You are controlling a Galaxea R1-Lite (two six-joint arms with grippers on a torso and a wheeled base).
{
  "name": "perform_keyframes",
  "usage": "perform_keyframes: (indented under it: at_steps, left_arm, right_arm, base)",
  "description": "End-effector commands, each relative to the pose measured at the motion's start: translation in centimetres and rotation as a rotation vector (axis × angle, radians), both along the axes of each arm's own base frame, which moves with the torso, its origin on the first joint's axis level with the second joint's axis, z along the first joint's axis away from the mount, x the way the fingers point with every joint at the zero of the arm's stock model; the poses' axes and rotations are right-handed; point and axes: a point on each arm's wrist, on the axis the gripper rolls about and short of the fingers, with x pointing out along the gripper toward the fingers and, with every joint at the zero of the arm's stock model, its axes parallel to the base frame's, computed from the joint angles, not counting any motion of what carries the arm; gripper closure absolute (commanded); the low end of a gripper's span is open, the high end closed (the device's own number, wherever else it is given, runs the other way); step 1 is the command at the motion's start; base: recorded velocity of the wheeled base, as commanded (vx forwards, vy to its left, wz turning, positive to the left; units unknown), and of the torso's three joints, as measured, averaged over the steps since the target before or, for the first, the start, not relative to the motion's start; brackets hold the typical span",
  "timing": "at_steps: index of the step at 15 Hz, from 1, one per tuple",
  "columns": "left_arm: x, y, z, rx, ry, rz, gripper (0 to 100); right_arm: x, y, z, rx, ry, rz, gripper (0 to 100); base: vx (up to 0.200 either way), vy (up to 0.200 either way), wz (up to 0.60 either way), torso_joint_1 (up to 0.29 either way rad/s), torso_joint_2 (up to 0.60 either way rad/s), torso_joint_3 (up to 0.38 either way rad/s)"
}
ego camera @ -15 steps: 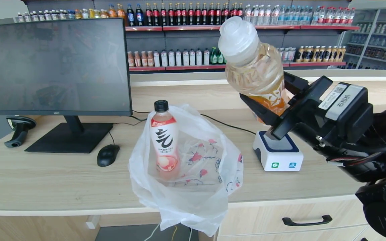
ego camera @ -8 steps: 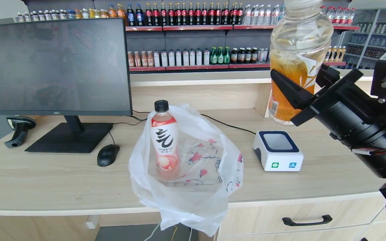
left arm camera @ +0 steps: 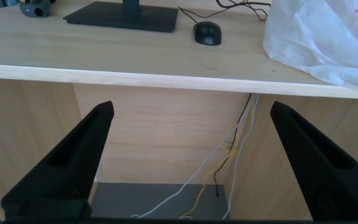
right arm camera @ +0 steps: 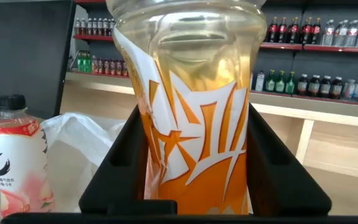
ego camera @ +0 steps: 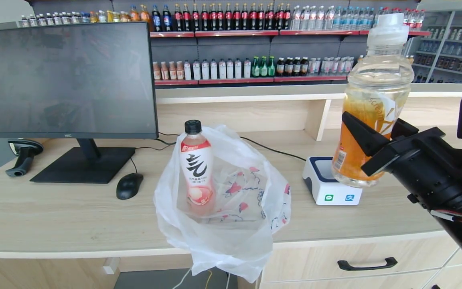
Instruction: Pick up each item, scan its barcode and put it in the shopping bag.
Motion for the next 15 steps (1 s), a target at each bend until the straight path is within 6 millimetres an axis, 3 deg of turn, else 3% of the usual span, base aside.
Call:
perform_keyframes:
  at_steps: [1, 3, 6, 15]
  left_arm:
    - [0.00, 0.00, 0.01, 0.000, -0.001, 0.000, 0]
    - [0.00, 0.00, 0.01, -0.001, -0.001, 0.000, 0]
    - [0.00, 0.00, 0.01, -0.001, -0.001, 0.002, 0]
    - [0.00, 0.00, 0.01, -0.001, -0.001, 0.002, 0]
  right_arm:
    - [-0.23, -0.01, -0.45, -0.005, 0.016, 0.006, 100]
    - [-0.37, -0.09, -0.84, -0.011, 0.032, 0.007, 100]
    - [-0.57, -0.08, -1.01, -0.003, 0.044, 0.017, 100]
    - [-1.02, 0.26, -0.24, 0.017, 0.016, 0.042, 100]
  base:
    - [0.000, 0.000, 0.00, 0.000, 0.00, 0.000]
    - [0.000, 0.000, 0.00, 0.000, 0.00, 0.000]
    - [-0.200, 0.000, 0.00, 0.002, 0.00, 0.001]
    - [0.000, 0.000, 0.00, 0.000, 0.00, 0.000]
